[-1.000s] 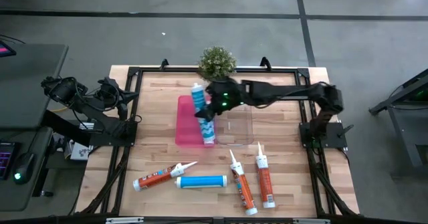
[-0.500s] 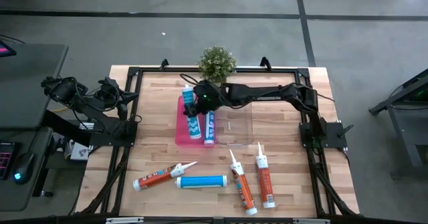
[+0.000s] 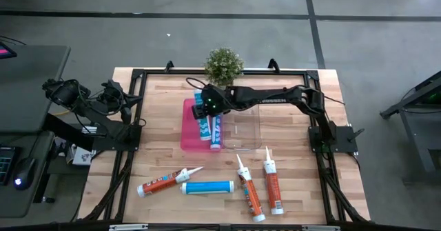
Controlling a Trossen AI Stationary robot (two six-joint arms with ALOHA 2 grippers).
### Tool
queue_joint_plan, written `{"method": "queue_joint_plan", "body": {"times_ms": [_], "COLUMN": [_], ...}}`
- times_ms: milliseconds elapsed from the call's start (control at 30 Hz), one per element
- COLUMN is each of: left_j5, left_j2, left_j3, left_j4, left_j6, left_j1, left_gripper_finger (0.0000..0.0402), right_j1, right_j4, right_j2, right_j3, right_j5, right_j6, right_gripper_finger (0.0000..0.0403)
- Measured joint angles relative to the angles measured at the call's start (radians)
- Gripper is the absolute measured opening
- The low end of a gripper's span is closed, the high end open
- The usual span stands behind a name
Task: Pick & place silicon tubes, Sealant and Lysol wipes
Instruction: Put the right blue sealant into the pink bin, then put the blue sealant into the pink bin
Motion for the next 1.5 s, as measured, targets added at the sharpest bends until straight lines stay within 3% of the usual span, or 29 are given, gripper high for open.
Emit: {"method": "queue_joint_plan", "body": {"times_ms": [300, 867, 1100, 1500], "left_j5": [-0.004, 0.02, 0.022, 0.039], "left_j2": [0.0, 0.0, 0.0, 0.0], "left_j3": [0.0, 0.0, 0.0, 0.0], "left_j4": [0.0, 0.001, 0.001, 0.001], "left_j6": [0.0, 0.0, 0.0, -0.005], "left_j1": [0.0, 0.0, 0.0, 0.0], "left_gripper_finger": [0.0, 0.0, 0.0, 0.0], "right_j1": [0.0, 0.001, 0.001, 0.011], "right_j4": [0.058, 0.052, 0.054, 0.068], "right_j2": [-0.001, -0.001, -0.002, -0.004], "right_j3": [-0.074, -0.077, -0.077, -0.076], "right_j5": [0.011, 0.016, 0.022, -0.009], "right_j6": [0.069, 0.095, 0.116, 0.055], "right_gripper_finger": [0.0207, 0.0207, 0.0276, 0.0271]}}
